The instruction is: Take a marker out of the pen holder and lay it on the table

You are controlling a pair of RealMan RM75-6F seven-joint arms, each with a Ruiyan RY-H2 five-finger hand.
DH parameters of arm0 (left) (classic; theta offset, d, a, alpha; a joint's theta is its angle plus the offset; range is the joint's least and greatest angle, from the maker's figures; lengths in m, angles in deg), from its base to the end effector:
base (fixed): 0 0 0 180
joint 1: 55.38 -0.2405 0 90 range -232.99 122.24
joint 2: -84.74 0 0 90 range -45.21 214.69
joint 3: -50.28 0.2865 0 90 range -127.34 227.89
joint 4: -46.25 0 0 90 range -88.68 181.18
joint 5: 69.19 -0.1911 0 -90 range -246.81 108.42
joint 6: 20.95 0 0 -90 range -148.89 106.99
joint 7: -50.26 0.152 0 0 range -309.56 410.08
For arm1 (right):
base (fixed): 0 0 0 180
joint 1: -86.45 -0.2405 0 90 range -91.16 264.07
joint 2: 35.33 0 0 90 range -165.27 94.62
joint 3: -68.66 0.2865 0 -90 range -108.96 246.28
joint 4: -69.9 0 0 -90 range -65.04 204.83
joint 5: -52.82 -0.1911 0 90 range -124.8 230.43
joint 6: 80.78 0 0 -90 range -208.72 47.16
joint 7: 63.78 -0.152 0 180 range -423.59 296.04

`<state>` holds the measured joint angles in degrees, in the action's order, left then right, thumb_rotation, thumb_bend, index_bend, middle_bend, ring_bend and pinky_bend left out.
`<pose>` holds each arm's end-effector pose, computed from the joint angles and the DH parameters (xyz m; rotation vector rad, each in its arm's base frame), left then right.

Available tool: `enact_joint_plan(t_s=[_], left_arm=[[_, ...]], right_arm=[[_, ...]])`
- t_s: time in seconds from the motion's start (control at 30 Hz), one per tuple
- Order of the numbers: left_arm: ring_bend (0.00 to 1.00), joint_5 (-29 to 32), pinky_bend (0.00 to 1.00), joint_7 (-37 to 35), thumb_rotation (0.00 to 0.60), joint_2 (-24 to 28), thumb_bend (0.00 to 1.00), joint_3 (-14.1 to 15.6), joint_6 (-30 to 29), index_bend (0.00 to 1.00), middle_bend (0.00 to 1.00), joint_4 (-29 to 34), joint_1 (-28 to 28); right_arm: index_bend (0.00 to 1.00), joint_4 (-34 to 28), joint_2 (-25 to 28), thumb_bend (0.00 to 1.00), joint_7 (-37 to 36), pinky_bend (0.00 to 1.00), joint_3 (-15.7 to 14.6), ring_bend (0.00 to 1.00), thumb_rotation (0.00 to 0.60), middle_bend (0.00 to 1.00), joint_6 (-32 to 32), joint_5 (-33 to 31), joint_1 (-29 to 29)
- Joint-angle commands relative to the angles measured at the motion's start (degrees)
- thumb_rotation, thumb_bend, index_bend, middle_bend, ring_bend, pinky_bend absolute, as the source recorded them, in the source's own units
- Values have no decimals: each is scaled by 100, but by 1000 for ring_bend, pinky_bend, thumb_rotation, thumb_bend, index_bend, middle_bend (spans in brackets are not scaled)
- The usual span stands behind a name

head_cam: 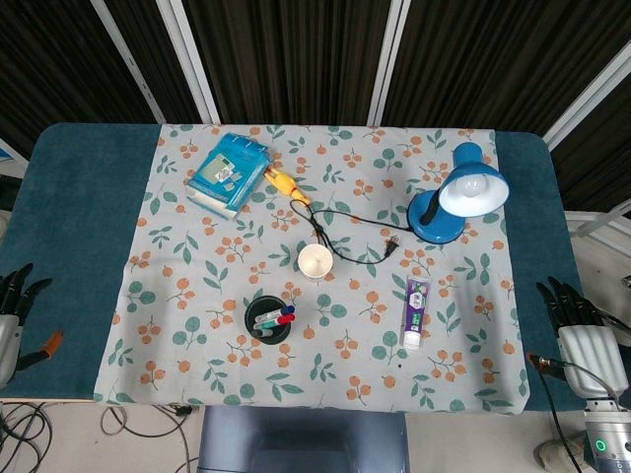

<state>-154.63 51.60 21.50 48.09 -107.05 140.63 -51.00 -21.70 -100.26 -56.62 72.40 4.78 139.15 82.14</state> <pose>-0.3279 0.1843 0.1931 -1.3713 -0.9051 -0.8983 -0.3315 -0.1896 0.1890 1.4092 -0.7954 0.8252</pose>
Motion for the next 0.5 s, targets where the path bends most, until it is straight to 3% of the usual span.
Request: enact_joint_plan(t_s=[0.03, 0.5], left_arm=[[0, -19, 0, 2, 600, -18, 246, 1, -42, 157, 0, -12, -19], [0, -73, 0, 45, 600, -58, 246, 17, 31, 162, 1, -65, 23]], right_arm=[[20, 3, 2, 169, -4, 178, -3, 66, 600, 0, 3, 13, -2], [20, 3, 5, 169, 10, 178, -6, 66, 600, 0, -6, 10, -4]])
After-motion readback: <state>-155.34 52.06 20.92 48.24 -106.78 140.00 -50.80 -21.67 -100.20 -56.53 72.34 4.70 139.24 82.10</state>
